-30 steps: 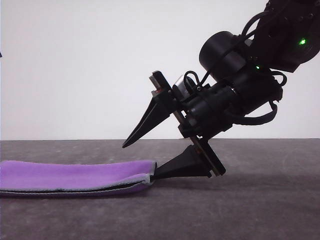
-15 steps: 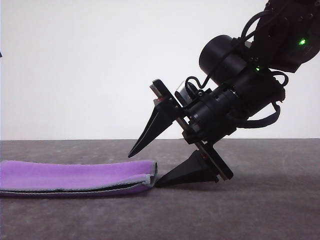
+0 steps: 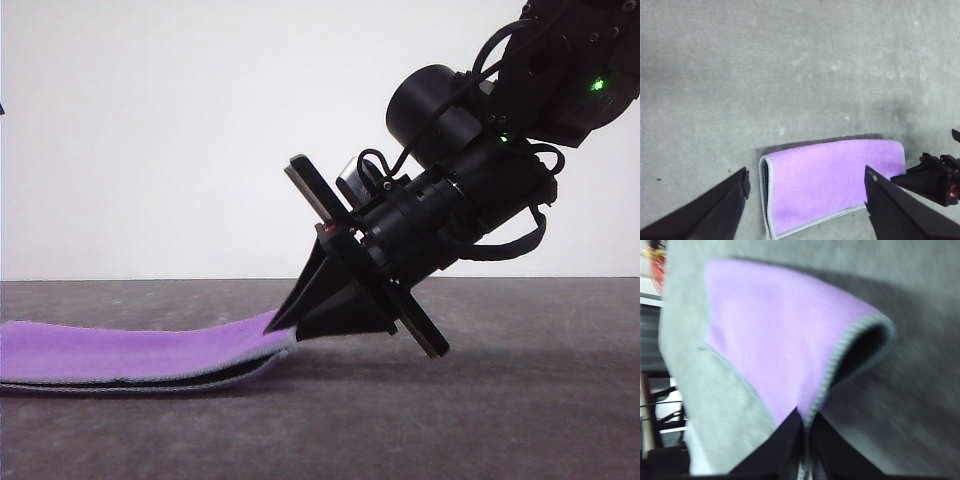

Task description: Fold clothes

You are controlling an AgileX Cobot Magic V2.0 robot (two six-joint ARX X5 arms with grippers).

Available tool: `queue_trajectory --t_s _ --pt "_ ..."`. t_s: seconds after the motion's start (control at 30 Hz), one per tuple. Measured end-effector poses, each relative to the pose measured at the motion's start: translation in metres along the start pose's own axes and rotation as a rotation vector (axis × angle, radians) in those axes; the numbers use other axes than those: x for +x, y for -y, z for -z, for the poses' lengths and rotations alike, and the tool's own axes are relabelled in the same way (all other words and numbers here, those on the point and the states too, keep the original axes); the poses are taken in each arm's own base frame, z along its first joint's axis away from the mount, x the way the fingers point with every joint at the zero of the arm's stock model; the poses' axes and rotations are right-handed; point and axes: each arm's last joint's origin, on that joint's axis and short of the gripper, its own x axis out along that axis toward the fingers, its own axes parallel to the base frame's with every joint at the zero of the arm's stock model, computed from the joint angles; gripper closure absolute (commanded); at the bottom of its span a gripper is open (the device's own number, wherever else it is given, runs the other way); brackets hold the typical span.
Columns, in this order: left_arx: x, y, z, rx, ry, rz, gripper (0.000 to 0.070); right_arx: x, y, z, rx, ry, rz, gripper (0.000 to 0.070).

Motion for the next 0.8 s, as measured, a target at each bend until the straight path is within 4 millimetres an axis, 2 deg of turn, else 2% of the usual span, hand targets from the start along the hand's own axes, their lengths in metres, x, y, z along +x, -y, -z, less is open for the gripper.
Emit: queue_trajectory --t_s 0.1,0.23,0.33,0.53,0.8 --pt "0.000 0.000 0.000 -0.003 0.000 0.000 0.0254 0.004 -0.011 -0.003 -0.034 0.009 -0.036 0.0700" --pt "0.000 0.000 0.000 -0.006 0.000 0.000 0.0254 0.016 -0.036 -0.011 -0.096 0.008 -0.093 0.0700" --pt "0.000 0.000 0.000 -0.006 0.001 0.000 0.0254 0.032 -0.050 -0.020 -0.120 -0.021 -0.144 0.0700" --pt "0.000 0.000 0.000 -0.014 0.001 -0.001 0.0254 0.073 -0.061 -0.027 -0.129 -0.083 -0.178 0.0700" --pt "0.000 0.000 0.000 -0.012 0.003 0.000 0.0254 0.103 -0.095 -0.043 -0.189 -0.108 -0.256 0.0700"
